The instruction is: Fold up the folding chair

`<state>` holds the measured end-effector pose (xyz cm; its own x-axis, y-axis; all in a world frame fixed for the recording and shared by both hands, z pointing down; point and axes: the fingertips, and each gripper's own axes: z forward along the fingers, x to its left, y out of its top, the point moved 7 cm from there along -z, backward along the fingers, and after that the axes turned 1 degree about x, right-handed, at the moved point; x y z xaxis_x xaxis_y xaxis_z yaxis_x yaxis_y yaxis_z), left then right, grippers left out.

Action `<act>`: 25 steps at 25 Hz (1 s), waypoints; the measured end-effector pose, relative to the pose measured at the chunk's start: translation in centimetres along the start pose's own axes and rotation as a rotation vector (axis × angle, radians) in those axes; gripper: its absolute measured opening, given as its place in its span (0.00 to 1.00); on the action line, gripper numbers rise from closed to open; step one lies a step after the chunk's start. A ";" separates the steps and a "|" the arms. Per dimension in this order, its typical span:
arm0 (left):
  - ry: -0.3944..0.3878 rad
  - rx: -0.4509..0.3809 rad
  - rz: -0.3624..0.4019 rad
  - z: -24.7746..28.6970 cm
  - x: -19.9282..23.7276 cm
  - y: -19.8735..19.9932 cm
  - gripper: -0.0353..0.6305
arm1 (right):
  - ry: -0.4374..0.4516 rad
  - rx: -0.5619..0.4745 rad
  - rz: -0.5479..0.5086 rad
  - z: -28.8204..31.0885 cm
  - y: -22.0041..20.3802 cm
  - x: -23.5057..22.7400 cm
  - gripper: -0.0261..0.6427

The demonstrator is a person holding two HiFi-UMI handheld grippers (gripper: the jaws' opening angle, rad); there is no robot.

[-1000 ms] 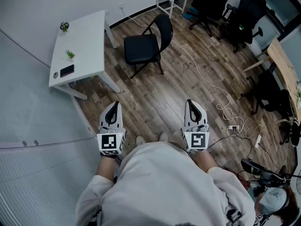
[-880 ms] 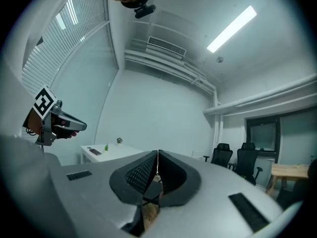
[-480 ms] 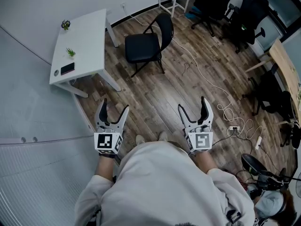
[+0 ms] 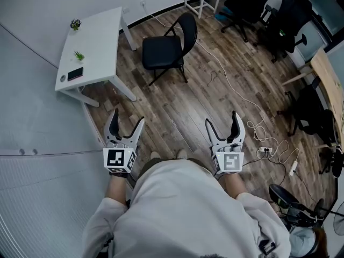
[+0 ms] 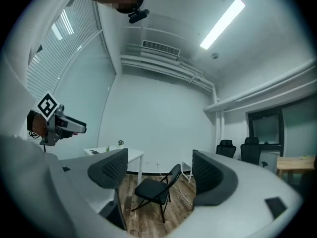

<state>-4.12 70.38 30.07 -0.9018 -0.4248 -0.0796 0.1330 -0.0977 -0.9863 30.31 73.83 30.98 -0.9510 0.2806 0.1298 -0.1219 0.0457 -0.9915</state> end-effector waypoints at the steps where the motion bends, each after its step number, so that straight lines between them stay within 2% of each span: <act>1: 0.006 0.000 -0.001 0.1 -0.5 0.1 0.65 | 0.006 0.000 -0.002 0.0 -0.1 -0.5 0.62; 6: 0.020 0.015 -0.004 0.7 -2.8 -0.1 0.65 | 0.042 0.012 0.003 0.3 -1.0 -2.7 0.62; 11: 0.029 0.043 -0.020 1.7 -3.0 -1.0 0.65 | 0.059 0.020 0.010 1.1 -1.7 -3.5 0.62; 20: -0.005 0.055 -0.028 7.0 -1.3 -1.6 0.65 | 0.049 0.062 -0.005 5.3 -2.7 -4.9 0.62; 25: -0.026 0.051 -0.036 11.4 1.5 -1.9 0.65 | 0.034 0.082 -0.012 9.6 -2.9 -5.3 0.62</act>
<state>-1.07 59.63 33.47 -0.8953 -0.4437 -0.0397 0.1220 -0.1585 -0.9798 32.95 62.99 33.11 -0.9393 0.3128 0.1409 -0.1576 -0.0287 -0.9871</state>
